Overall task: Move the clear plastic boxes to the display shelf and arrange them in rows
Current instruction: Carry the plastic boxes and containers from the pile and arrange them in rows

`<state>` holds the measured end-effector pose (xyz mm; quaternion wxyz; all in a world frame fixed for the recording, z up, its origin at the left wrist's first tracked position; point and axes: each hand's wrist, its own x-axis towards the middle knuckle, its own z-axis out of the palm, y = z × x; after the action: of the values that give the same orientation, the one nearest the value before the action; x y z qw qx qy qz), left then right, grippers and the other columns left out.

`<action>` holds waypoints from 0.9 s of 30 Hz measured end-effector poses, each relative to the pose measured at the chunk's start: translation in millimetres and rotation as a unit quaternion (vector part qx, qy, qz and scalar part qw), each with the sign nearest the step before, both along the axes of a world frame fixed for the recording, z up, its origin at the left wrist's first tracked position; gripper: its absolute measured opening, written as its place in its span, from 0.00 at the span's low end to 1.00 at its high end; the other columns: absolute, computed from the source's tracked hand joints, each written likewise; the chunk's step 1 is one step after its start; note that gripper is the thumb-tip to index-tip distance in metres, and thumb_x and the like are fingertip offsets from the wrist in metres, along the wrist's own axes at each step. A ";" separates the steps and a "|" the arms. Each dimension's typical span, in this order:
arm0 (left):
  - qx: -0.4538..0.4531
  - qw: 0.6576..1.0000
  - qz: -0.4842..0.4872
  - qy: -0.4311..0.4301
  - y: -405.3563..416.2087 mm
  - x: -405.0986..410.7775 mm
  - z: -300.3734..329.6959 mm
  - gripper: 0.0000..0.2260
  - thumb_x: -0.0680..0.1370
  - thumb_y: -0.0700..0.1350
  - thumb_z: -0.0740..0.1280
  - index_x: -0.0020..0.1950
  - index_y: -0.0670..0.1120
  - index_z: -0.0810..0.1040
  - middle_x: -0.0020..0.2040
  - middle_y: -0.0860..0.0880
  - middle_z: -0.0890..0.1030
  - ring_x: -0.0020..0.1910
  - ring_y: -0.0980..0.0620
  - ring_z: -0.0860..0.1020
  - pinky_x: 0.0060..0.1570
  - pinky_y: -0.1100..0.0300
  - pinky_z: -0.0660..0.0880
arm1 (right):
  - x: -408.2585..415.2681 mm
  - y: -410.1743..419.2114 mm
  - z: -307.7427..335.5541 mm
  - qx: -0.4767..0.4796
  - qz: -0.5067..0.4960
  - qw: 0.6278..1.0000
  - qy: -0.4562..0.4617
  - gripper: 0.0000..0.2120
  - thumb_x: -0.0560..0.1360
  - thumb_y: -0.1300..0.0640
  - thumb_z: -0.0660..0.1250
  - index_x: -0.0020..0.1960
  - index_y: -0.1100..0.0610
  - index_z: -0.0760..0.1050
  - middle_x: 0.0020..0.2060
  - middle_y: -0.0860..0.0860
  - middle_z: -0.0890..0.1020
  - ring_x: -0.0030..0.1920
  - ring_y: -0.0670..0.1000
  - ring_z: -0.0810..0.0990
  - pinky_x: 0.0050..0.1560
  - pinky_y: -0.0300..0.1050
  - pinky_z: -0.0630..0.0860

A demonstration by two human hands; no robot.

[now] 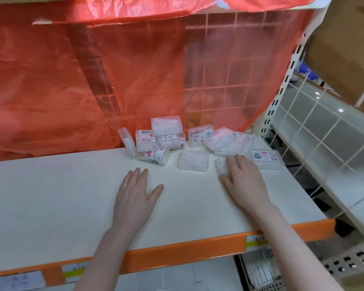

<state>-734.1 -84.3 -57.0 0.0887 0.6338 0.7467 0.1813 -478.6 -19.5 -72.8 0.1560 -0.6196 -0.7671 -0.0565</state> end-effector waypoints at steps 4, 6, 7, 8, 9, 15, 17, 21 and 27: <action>0.001 1.000 -0.012 -0.001 -0.1 6.1 -4.4 0.29 0.79 0.59 0.56 0.76 0.46 0.58 0.77 0.48 0.56 0.76 0.51 0.50 0.73 0.58 0.48 | -1.2 -13.1 -3.6 0.000 -0.003 1.000 -0.004 0.25 0.65 0.55 0.76 0.59 0.63 0.75 0.52 0.64 0.78 0.51 0.64 0.78 0.51 0.56 0.75; 0.002 1.000 -0.028 -0.003 0.7 9.5 -5.1 0.29 0.79 0.59 0.56 0.76 0.47 0.58 0.77 0.49 0.56 0.76 0.51 0.50 0.73 0.58 0.49 | -1.2 -23.3 0.3 0.002 -0.006 1.000 -0.006 0.25 0.62 0.54 0.78 0.56 0.62 0.78 0.48 0.62 0.80 0.47 0.64 0.79 0.46 0.54 0.77; 0.001 0.999 -0.039 -0.005 1.4 11.5 -4.8 0.29 0.79 0.59 0.56 0.76 0.47 0.58 0.77 0.49 0.56 0.76 0.52 0.50 0.73 0.58 0.49 | -0.5 -27.7 1.6 -0.001 -0.004 1.000 -0.007 0.25 0.60 0.54 0.79 0.54 0.61 0.78 0.46 0.61 0.80 0.45 0.63 0.80 0.43 0.53 0.77; 0.001 0.999 -0.050 -0.006 2.7 13.4 -4.3 0.29 0.79 0.59 0.56 0.76 0.47 0.58 0.77 0.49 0.56 0.76 0.52 0.50 0.73 0.58 0.49 | 1.1 -31.0 2.8 -0.006 -0.003 1.000 -0.006 0.25 0.59 0.53 0.79 0.53 0.60 0.79 0.44 0.60 0.80 0.44 0.62 0.79 0.41 0.52 0.76; 0.002 0.998 -0.064 -0.004 4.4 15.3 -3.1 0.29 0.79 0.59 0.56 0.76 0.47 0.58 0.77 0.49 0.56 0.76 0.52 0.50 0.73 0.58 0.50 | 3.2 -32.7 4.7 -0.015 -0.002 1.000 -0.002 0.24 0.59 0.53 0.79 0.52 0.59 0.79 0.44 0.59 0.80 0.44 0.62 0.79 0.41 0.52 0.76; 0.010 0.989 -0.149 0.016 24.2 33.6 10.6 0.29 0.80 0.59 0.56 0.77 0.49 0.55 0.78 0.51 0.52 0.76 0.53 0.49 0.72 0.59 0.49 | 13.2 -31.2 22.3 -0.084 0.037 0.996 0.017 0.25 0.74 0.50 0.67 0.68 0.53 0.67 0.68 0.55 0.69 0.68 0.56 0.66 0.65 0.47 0.62; 0.008 0.984 -0.176 0.028 32.6 40.5 14.3 0.29 0.80 0.59 0.56 0.77 0.49 0.54 0.78 0.51 0.52 0.76 0.53 0.49 0.72 0.60 0.49 | 14.0 -32.3 22.2 -0.091 0.038 0.995 0.020 0.24 0.74 0.50 0.66 0.68 0.53 0.67 0.63 0.53 0.72 0.65 0.55 0.68 0.63 0.47 0.64; -0.009 0.973 -0.223 0.057 50.9 51.9 18.2 0.29 0.80 0.58 0.56 0.77 0.50 0.54 0.78 0.51 0.53 0.76 0.54 0.49 0.71 0.60 0.50 | 14.4 -41.2 24.0 -0.096 0.006 0.995 0.020 0.24 0.73 0.47 0.66 0.67 0.51 0.67 0.58 0.50 0.73 0.60 0.54 0.70 0.58 0.46 0.66; -0.038 0.953 -0.280 0.107 80.0 66.5 19.1 0.31 0.79 0.57 0.60 0.77 0.49 0.52 0.78 0.50 0.51 0.76 0.51 0.49 0.72 0.57 0.49 | 18.9 -52.9 28.4 -0.123 -0.045 0.991 0.034 0.27 0.73 0.47 0.64 0.69 0.52 0.63 0.58 0.50 0.72 0.61 0.52 0.68 0.59 0.43 0.65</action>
<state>-667.6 -4.3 -37.9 0.0790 0.8294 0.5506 0.0518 -459.7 -72.5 -44.4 0.1023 -0.6692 -0.7341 0.0528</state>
